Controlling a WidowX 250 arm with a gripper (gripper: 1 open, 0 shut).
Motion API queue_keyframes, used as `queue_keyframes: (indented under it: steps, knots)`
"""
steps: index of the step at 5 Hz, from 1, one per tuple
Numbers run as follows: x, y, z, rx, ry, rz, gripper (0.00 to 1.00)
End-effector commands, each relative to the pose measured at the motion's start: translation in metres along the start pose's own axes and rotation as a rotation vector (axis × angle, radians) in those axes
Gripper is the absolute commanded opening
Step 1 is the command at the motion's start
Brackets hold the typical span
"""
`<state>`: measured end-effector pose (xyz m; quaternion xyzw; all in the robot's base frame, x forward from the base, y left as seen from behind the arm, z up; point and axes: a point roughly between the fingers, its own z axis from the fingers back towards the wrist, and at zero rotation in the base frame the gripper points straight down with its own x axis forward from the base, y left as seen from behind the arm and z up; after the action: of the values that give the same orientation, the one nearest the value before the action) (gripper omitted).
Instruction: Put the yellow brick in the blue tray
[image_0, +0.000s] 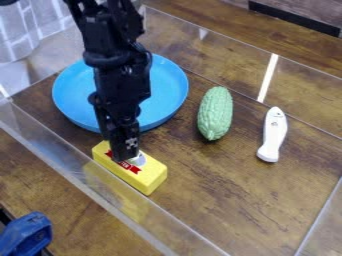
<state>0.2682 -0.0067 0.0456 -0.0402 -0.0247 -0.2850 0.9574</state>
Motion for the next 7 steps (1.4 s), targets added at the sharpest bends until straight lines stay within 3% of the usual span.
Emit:
queue_keyframes:
  steps: [1,6,7]
  knots:
    - [0.004,0.012,0.012,0.026,-0.039,0.033,0.00]
    - [0.008,0.016,0.031,0.024,-0.091,0.090,0.00]
    - [0.012,0.017,0.024,0.017,-0.097,0.072,1.00]
